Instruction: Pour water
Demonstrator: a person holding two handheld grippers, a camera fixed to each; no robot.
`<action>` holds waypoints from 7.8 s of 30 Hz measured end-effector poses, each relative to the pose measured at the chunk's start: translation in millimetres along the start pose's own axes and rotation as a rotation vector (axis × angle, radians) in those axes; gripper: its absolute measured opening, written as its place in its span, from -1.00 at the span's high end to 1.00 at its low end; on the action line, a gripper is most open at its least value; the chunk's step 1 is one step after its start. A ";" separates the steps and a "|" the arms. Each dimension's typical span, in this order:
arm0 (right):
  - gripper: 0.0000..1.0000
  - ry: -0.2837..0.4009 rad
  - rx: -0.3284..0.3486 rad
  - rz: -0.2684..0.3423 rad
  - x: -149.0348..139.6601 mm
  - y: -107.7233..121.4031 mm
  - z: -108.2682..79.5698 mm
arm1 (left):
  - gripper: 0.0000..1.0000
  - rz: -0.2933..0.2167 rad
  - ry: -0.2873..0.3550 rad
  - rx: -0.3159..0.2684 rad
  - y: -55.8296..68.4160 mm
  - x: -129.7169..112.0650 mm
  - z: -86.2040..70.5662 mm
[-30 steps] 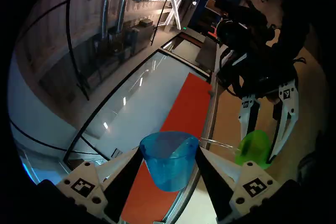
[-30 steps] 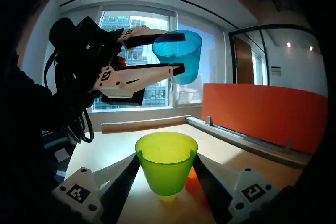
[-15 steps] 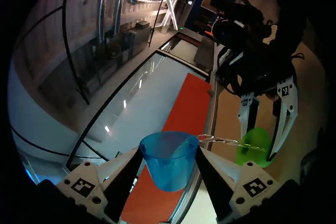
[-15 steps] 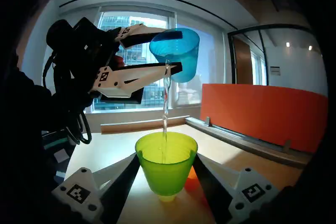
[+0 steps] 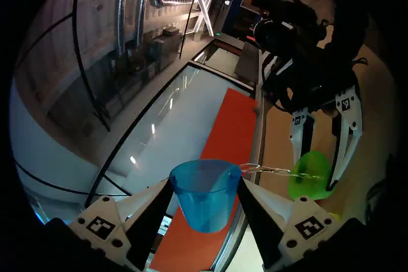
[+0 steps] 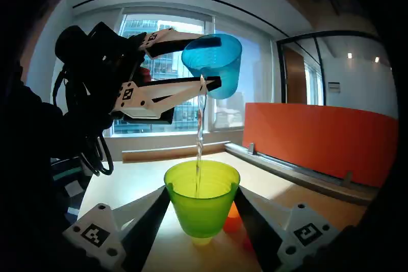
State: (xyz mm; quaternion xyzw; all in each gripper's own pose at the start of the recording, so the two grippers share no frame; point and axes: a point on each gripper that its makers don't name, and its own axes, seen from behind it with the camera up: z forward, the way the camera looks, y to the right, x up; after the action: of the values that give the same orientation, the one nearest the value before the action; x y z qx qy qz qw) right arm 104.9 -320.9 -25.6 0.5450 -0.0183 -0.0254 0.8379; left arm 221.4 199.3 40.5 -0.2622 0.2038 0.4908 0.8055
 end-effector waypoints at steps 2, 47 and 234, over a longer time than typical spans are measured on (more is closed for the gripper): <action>-0.77 0.001 0.000 -0.001 0.6 -0.4 -0.1 | -0.72 0.007 0.001 0.001 -0.4 0.2 -0.2; -0.77 0.014 -0.002 -0.016 7.5 0.9 0.4 | -0.72 0.137 0.013 0.017 -13.9 11.4 -7.0; -0.76 0.067 -0.031 -0.027 26.0 -3.3 -15.4 | -0.72 -1.066 0.036 -0.108 -32.2 -0.6 0.8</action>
State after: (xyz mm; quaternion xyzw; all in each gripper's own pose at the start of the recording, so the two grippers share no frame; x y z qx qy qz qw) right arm 131.7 -309.8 -34.8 0.5328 0.0175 -0.0186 0.8459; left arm 250.0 187.2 48.6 -0.3788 0.0307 0.0189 0.9248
